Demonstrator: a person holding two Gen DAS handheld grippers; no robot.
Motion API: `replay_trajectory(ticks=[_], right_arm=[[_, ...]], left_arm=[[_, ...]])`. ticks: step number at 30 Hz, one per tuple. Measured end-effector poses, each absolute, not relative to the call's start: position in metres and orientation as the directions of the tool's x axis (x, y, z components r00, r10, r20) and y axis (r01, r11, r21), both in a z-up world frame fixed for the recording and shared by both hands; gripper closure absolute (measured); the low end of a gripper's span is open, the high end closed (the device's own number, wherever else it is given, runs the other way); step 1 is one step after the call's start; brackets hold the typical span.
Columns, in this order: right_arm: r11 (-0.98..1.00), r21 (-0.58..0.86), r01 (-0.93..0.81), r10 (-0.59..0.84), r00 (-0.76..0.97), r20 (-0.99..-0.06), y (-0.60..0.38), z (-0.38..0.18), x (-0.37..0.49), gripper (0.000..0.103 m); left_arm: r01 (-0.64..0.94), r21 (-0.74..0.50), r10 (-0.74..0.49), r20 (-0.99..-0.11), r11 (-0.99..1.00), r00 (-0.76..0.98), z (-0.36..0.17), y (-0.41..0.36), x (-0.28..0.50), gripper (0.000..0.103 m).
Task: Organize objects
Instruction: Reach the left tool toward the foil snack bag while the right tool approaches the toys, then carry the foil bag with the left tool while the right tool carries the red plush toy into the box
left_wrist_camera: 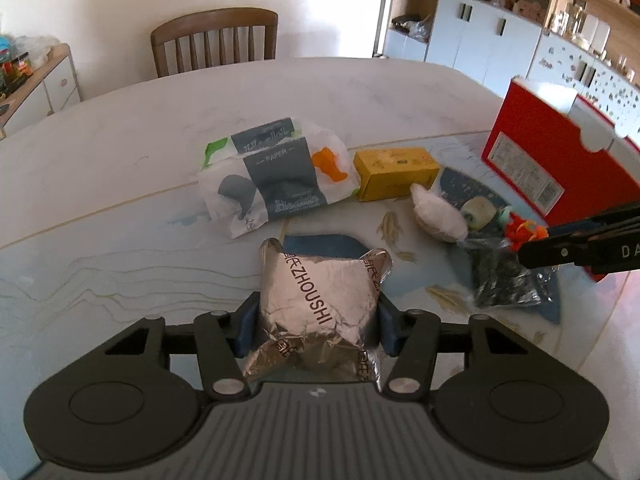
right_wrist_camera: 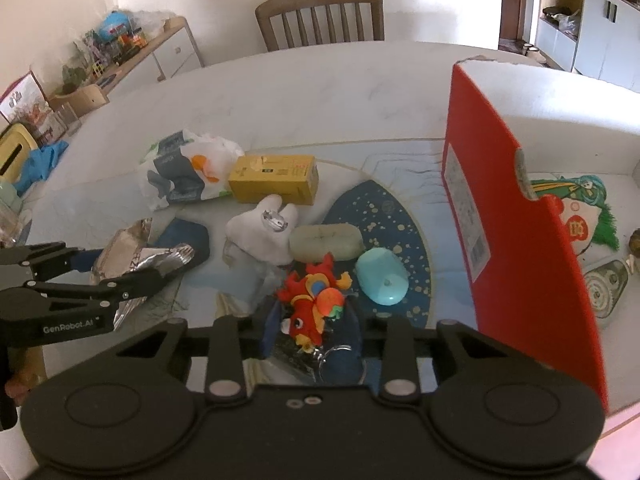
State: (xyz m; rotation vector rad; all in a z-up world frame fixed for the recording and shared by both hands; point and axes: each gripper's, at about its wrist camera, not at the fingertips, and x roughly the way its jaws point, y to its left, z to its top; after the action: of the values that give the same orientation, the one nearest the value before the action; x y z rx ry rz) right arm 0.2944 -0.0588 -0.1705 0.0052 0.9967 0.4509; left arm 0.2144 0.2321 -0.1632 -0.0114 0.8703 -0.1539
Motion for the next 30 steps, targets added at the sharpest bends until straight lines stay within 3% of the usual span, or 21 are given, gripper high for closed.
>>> replay_trajectory(ticks=[14,30], right_arm=[[0.889,0.263,-0.376,0.436,0.514,-0.739,-0.082,-0.12,0.268,0.071],[0.882,0.285,-0.375,0.462,0.572,-0.678,-0.13,-0.067,0.25,0.071]], left_arm=[[0.121,-0.056,-0.121,-0.756,0.991,0.643,-0.115,0.21,0.191,0.048],[0.23,-0.097,-0.227,-0.723,0.968,0.653,-0.048,0.135,0.182,0.047]])
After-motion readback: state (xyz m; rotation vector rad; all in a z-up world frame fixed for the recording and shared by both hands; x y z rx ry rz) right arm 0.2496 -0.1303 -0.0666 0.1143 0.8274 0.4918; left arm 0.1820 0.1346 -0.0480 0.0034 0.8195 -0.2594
